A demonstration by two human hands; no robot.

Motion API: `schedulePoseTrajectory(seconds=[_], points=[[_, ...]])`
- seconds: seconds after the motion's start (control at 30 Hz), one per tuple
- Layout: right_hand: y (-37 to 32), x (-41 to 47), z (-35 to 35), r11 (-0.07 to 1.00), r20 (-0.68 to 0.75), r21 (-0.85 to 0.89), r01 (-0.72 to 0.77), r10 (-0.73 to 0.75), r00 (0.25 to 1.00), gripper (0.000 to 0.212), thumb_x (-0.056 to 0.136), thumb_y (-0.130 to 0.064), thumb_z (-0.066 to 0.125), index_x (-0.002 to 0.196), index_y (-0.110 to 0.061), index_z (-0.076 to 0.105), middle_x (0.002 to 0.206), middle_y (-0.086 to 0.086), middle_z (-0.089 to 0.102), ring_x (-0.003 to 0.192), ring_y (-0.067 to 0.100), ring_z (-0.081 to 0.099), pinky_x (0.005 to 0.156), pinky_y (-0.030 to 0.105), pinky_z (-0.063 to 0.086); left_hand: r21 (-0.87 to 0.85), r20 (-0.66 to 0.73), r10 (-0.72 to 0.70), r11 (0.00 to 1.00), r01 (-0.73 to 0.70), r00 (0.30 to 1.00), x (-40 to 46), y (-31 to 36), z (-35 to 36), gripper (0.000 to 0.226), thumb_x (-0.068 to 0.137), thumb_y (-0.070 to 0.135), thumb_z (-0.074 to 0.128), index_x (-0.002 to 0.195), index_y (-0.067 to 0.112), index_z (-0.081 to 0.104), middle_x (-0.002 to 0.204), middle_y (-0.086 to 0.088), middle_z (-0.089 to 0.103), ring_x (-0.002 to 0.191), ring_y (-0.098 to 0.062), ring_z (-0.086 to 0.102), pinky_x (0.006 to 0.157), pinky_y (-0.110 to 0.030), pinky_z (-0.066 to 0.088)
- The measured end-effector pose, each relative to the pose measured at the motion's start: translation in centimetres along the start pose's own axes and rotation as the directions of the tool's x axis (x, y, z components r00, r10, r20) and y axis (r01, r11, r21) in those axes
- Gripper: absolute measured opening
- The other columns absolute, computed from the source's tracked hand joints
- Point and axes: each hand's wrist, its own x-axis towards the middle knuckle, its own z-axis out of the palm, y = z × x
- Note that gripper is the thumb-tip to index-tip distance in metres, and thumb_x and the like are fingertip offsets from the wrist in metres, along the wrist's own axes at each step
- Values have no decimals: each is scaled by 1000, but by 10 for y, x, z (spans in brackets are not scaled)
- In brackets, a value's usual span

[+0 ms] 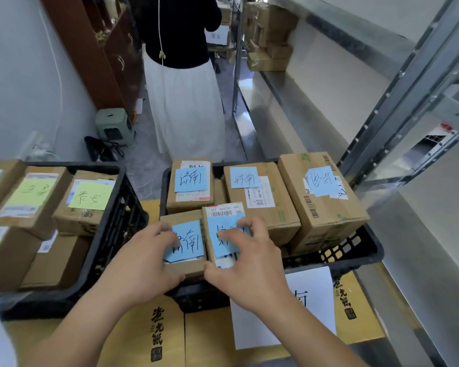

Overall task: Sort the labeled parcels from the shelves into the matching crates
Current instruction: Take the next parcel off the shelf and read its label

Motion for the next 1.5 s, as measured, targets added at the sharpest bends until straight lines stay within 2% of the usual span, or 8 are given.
schedulePoseTrajectory(seconds=[0.07, 0.23, 0.53, 0.63, 1.0, 1.3, 1.4, 1.5], points=[[1, -1, -1, 998, -14, 51, -35, 36, 999, 62, 70, -59, 78, 126, -35, 67, 131, -23, 31, 115, -1, 48, 89, 8, 45, -36, -6, -24, 999, 24, 1000, -1, -3, -1, 55, 69, 46, 82, 118, 35, 61, 139, 22, 38, 123, -5, 46, 94, -20, 46], [3, 0, 2, 994, -45, 103, -21, 26, 999, 59, 68, -55, 80, 123, -35, 70, 127, -25, 36, 114, -4, 47, 95, 20, 52, -48, 12, -67, 997, 68, 998, 1, -9, -4, 60, 61, 48, 85, 117, 35, 66, 140, 20, 42, 121, -10, 48, 96, -29, 50], [6, 3, 16, 919, -39, 388, -74, 97, 994, 46, 71, -40, 82, 114, -32, 72, 115, -31, 45, 114, -21, 46, 90, 19, 55, -58, 11, -105, 993, 106, 994, -6, -21, -14, 53, 56, 38, 91, 102, 34, 65, 123, 23, 49, 116, -5, 50, 83, -19, 41], [4, 4, 22, 965, -69, 261, -14, 33, 997, 56, 65, -52, 74, 117, -31, 71, 117, -29, 42, 111, -17, 48, 87, 13, 50, -28, 8, -90, 995, 91, 996, -3, -16, -10, 50, 59, 33, 88, 105, 27, 70, 118, 20, 51, 114, -7, 53, 81, -17, 40], [20, 4, 28, 1000, -61, 7, -16, 16, 998, 69, 68, -68, 55, 124, -30, 70, 136, -12, 45, 117, 19, 56, 91, 41, 57, 2, 9, 13, 1000, -13, 1000, 4, 1, 11, 46, 73, 31, 82, 118, 26, 72, 130, 19, 48, 120, -3, 43, 91, -14, 37], [21, 6, 39, 986, 7, -164, -37, 39, 999, 58, 79, -55, 71, 131, -29, 66, 141, -6, 42, 117, 26, 54, 89, 37, 56, -15, 13, 54, 998, -54, 998, -3, -3, 20, 45, 78, 29, 79, 123, 25, 70, 138, 15, 48, 131, -6, 41, 103, -18, 37], [20, 5, 40, 977, 22, -207, -41, 47, 999, 57, 82, -54, 70, 133, -30, 64, 144, -4, 40, 117, 26, 52, 89, 36, 54, -13, 5, 74, 997, -74, 997, -4, -4, 24, 45, 81, 31, 77, 124, 24, 69, 138, 13, 49, 134, -10, 41, 118, -18, 12], [19, 2, 34, 981, 41, -191, -33, 41, 998, 56, 84, -55, 68, 134, -31, 62, 149, -5, 37, 122, 24, 50, 92, 35, 53, -13, -15, 89, 996, -90, 996, -6, -4, 23, 41, 84, 33, 73, 124, 25, 69, 138, 12, 50, 134, -8, 41, 116, -17, -6]])
